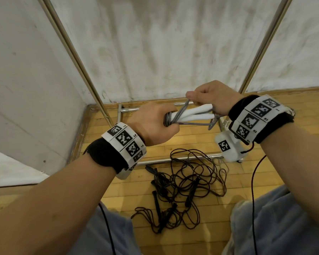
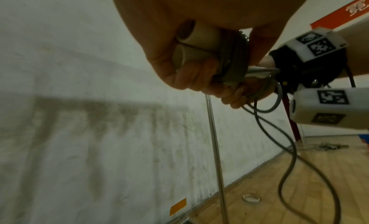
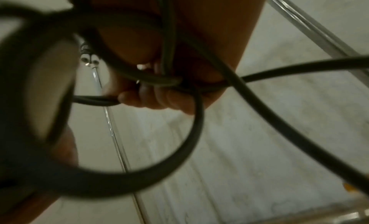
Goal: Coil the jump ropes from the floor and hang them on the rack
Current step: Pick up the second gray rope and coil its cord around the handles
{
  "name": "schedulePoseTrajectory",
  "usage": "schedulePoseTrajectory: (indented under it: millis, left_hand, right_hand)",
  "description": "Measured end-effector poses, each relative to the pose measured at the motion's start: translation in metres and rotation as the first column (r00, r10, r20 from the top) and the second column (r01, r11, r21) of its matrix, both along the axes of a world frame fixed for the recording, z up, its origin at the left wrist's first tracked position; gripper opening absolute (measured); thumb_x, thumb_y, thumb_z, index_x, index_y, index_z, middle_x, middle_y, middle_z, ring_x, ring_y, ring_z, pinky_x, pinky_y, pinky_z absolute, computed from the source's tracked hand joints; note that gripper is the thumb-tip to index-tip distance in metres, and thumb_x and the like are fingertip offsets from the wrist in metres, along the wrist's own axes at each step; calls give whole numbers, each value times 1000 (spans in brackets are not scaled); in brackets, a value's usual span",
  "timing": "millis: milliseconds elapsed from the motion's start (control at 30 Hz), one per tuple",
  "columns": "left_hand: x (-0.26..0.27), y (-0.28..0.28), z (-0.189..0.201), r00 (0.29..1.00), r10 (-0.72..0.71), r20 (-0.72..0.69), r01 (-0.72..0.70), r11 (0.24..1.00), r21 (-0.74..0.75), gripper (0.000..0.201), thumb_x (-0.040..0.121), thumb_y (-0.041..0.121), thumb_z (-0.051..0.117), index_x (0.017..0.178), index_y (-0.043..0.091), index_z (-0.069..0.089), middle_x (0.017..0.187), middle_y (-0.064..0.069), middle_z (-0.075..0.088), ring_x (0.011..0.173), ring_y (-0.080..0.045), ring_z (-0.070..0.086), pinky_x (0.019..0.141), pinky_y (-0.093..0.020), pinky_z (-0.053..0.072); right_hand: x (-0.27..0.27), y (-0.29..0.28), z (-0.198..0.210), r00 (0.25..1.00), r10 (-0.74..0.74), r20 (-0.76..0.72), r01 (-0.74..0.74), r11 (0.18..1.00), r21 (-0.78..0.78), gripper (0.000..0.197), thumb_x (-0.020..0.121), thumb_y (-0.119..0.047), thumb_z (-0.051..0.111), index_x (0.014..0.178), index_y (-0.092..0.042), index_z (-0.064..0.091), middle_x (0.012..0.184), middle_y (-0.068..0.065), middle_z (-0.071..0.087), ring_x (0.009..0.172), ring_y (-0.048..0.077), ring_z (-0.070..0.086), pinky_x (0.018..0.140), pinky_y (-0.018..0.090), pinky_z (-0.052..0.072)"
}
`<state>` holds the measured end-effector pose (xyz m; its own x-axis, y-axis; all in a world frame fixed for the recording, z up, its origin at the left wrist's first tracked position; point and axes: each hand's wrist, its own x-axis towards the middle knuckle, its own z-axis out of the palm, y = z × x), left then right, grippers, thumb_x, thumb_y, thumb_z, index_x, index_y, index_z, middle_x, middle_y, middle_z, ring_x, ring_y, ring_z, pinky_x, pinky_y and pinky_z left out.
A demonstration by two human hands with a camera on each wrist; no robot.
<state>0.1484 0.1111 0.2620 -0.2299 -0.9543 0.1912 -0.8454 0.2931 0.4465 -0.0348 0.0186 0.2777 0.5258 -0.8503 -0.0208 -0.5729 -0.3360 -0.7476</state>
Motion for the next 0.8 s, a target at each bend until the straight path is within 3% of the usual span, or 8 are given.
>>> schedulePoseTrajectory:
  millis: [67,100,167,200,300,433,600,800]
  left_hand:
    - [-3,3,3,993,13,-115,-12,1000,9,15,72,37,54,79,24,57,58,8,51,53,-9,49,49,-24,35]
    - [-3,3,4,984,29,-177,-27,1000,15,9,73,35,56,76,27,53,56,8,49,49,-7,48,46,-19,33]
    - [-4,4,9,949,73,-308,-69,997,24,15,77,30,62,73,29,48,56,7,49,46,-5,45,43,-16,31]
    - [-5,3,10,924,96,-371,-92,995,28,12,77,28,63,74,25,51,58,2,52,47,-7,45,44,-20,34]
    - [-7,2,16,857,158,-490,-183,983,-3,31,72,32,56,85,4,59,69,-14,63,59,-27,54,53,-38,42]
    - [-6,-4,18,734,249,-632,-280,959,52,33,73,32,53,82,2,59,63,-5,62,46,-8,50,50,-32,38]
    - [-3,-11,19,618,293,-729,-348,934,80,22,76,34,53,91,18,54,68,-3,63,44,-6,52,48,-25,37]
    - [5,-22,16,596,296,-746,-429,903,16,3,82,29,51,85,29,52,71,0,62,56,-10,59,52,-29,42]
  right_hand:
    - [0,1,-2,986,10,164,-46,975,218,42,89,-35,58,52,-15,53,41,-9,43,41,7,44,46,14,38]
    - [2,3,-4,972,-22,232,-54,948,314,34,91,-25,57,59,-12,62,51,-2,57,59,12,61,59,18,47]
    - [9,10,-9,989,-69,132,29,960,279,19,95,-10,49,87,-9,65,89,17,67,106,31,60,79,28,41]
    - [12,15,-13,993,-86,86,66,973,221,14,96,-12,46,89,-14,58,91,18,64,102,32,59,72,26,33]
    - [25,24,-21,973,13,232,-72,966,249,39,97,-34,43,62,-17,49,53,-4,48,49,16,46,54,25,34]
    - [38,27,-28,945,-15,327,-80,958,274,51,95,-52,36,60,-16,48,52,-3,41,47,14,35,47,22,36]
    - [46,30,-27,917,5,398,-174,905,389,46,100,-44,32,69,-15,49,50,-6,38,42,11,32,47,23,35]
    - [36,25,-30,916,44,398,-217,890,401,14,79,-22,64,90,-13,61,56,-5,49,53,11,46,50,23,39]
